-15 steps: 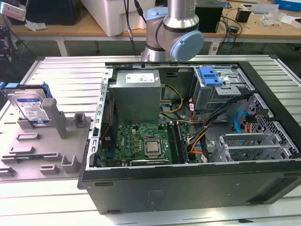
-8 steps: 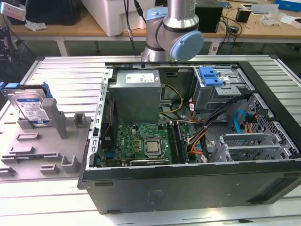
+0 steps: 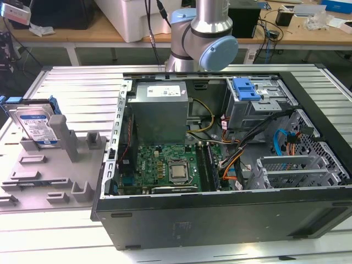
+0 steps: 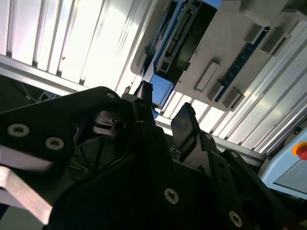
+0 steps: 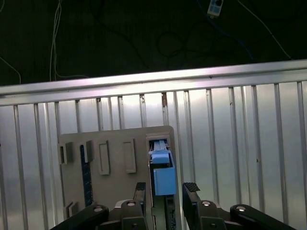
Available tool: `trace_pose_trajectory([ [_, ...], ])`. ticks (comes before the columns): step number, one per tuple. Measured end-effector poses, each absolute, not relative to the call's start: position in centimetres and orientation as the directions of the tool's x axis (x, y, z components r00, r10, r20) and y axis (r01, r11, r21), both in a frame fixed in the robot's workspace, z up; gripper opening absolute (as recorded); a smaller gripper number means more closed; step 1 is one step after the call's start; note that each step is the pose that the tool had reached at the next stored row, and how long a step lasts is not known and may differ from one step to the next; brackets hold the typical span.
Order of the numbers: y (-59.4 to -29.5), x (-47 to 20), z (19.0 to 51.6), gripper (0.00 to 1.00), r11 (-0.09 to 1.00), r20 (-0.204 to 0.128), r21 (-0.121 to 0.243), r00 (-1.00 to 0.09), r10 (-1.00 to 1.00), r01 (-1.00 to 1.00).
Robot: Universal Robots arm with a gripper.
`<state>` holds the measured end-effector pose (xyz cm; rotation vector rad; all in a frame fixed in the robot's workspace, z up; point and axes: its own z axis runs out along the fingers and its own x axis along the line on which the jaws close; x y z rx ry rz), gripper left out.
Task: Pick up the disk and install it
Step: 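Pick up the disk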
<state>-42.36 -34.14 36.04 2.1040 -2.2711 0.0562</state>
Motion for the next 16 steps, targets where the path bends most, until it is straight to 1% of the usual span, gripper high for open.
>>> trace_pose_trajectory([
  [16, -34.14, -42.36, 35.29, 0.44, 0.045, 0.058, 0.004, -0.045, -0.997, -0.999],
])
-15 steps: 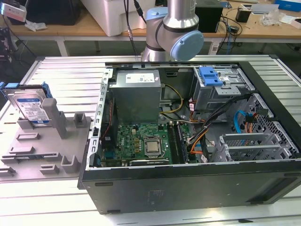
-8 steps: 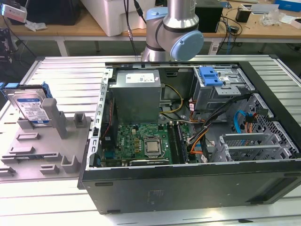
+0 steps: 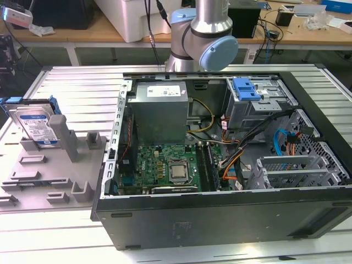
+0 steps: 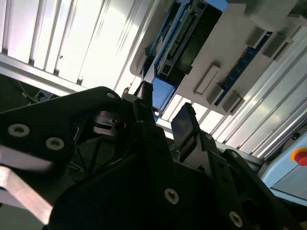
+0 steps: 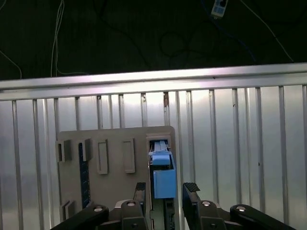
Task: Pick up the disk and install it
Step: 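Pick up the disk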
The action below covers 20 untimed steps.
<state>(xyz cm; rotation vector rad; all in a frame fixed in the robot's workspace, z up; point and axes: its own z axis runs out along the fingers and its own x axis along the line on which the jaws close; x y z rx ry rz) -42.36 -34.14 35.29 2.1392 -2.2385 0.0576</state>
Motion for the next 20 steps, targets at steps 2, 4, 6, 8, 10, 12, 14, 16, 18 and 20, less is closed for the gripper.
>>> trace_pose_trajectory([
  [2, -34.1, -42.4, 35.2, 0.44, 0.041, 0.058, 0.004, -0.041, -0.997, -0.999],
  [4, -34.2, -42.4, 35.1, 0.44, 0.038, 0.058, 0.004, -0.038, -0.998, -0.999],
  [6, -34.3, -42.4, 34.9, 0.44, 0.037, 0.058, 0.004, -0.036, -0.998, -0.999],
  [8, -34.3, -42.4, 34.7, 0.44, 0.035, 0.058, 0.004, -0.034, -0.998, -0.999],
  [10, -34.3, -42.4, 34.6, 0.44, 0.033, 0.058, 0.004, -0.033, -0.998, -0.999],
  [12, -34.3, -42.4, 34.4, 0.44, 0.031, 0.058, 0.004, -0.031, -0.998, -1.0],
  [14, -34.3, -42.4, 34.2, 0.44, 0.029, 0.058, 0.004, -0.029, -0.998, -1.0],
  [16, -34.3, -42.4, 34.1, 0.44, 0.028, 0.058, 0.004, -0.028, -0.998, -1.0],
  [18, -34.3, -42.4, 34.0, 0.44, 0.027, 0.058, 0.004, -0.026, -0.998, -1.0],
  [20, -34.3, -42.4, 33.9, 0.44, 0.026, 0.058, 0.004, -0.026, -0.998, -1.0],
])
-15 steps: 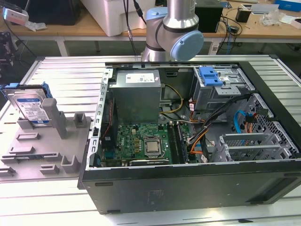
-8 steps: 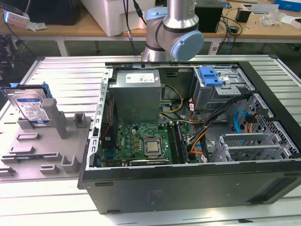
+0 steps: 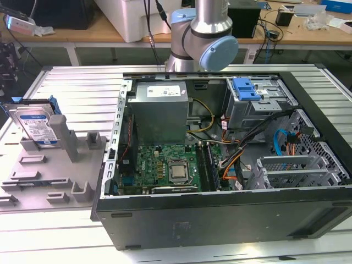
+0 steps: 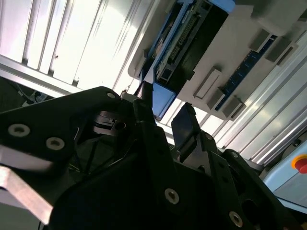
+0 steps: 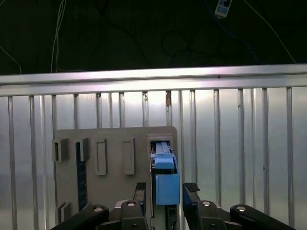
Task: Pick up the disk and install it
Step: 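Pick up the disk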
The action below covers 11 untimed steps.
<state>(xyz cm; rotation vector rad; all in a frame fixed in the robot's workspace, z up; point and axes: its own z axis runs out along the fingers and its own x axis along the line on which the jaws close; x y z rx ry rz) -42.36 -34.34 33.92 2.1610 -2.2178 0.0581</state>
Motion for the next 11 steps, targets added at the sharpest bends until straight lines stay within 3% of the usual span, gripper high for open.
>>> trace_pose_trajectory([
  [11, -34.3, -42.4, 32.7, 0.44, 0.018, 0.058, 0.004, -0.018, -0.998, -1.0],
])
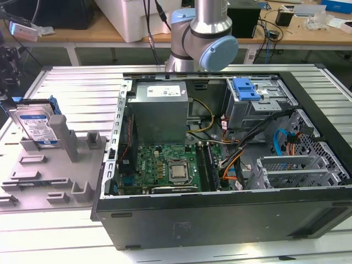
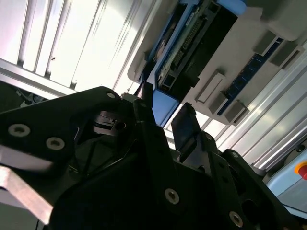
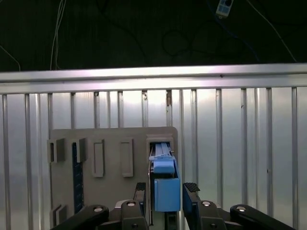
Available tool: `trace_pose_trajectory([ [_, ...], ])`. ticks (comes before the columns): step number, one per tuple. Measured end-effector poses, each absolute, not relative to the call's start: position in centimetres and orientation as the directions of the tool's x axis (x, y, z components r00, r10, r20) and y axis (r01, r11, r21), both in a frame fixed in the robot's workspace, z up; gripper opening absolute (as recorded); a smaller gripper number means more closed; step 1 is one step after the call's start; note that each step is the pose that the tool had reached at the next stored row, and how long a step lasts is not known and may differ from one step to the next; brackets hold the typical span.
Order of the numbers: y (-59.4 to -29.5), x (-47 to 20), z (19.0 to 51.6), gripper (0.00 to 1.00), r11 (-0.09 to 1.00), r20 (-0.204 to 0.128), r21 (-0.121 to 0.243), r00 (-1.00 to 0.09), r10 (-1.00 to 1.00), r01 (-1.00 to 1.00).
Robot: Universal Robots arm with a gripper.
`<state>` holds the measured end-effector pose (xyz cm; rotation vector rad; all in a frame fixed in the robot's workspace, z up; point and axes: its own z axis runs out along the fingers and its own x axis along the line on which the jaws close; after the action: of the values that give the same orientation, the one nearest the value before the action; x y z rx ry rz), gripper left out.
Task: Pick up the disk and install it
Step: 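Pick up the disk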
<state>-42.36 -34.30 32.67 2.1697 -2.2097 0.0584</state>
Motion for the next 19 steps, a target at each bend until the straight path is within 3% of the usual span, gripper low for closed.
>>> trace_pose_trajectory([
  [19, -34.3, -42.6, 30.9, 0.44, -0.001, 0.059, 0.004, 0.001, -0.998, -1.0],
])
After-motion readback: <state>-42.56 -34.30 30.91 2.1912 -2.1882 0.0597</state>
